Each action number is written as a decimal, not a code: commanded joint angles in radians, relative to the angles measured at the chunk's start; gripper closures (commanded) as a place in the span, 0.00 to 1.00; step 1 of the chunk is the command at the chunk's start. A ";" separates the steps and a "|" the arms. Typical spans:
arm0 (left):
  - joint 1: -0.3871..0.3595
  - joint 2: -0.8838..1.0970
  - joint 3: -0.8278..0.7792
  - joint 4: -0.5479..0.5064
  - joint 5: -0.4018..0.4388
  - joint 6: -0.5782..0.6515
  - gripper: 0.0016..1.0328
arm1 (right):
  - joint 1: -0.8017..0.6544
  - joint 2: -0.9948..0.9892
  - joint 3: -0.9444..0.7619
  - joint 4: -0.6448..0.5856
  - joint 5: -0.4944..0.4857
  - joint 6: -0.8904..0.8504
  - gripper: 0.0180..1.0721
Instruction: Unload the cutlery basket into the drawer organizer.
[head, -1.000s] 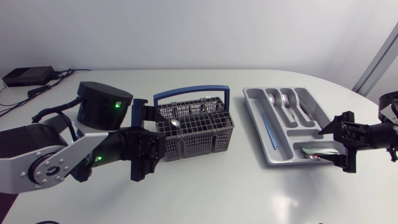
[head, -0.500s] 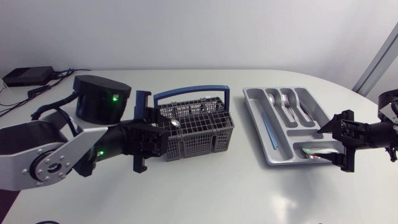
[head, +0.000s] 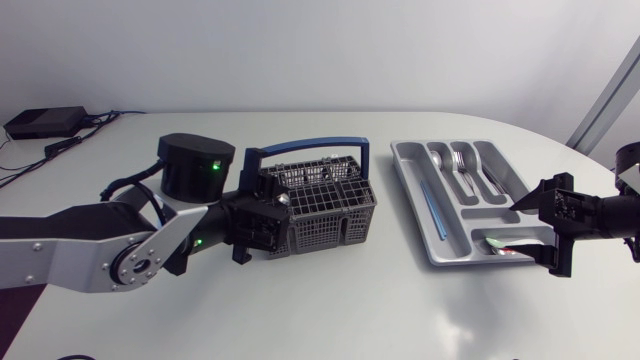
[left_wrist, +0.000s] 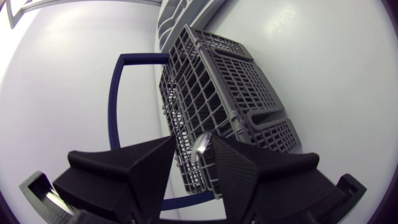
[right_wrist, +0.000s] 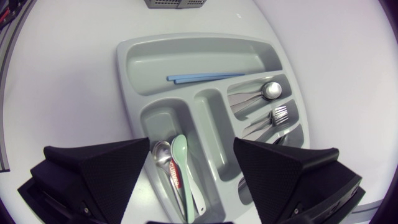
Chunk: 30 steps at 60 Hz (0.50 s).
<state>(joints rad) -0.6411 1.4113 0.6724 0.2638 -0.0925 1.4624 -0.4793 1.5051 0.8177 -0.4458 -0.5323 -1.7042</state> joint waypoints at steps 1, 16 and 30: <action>0.015 0.021 -0.011 0.017 -0.013 0.059 0.58 | 0.005 -0.003 -0.026 -0.014 -0.012 0.009 0.07; 0.038 0.040 0.007 0.026 -0.026 0.113 0.58 | 0.008 0.004 -0.022 -0.014 -0.014 0.014 0.07; 0.029 0.066 0.006 0.074 -0.023 0.150 0.59 | 0.018 0.007 -0.022 -0.013 -0.014 0.026 0.07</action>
<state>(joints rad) -0.6086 1.4563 0.6724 0.3237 -0.1139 1.5654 -0.4664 1.5055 0.8150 -0.4458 -0.5388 -1.6955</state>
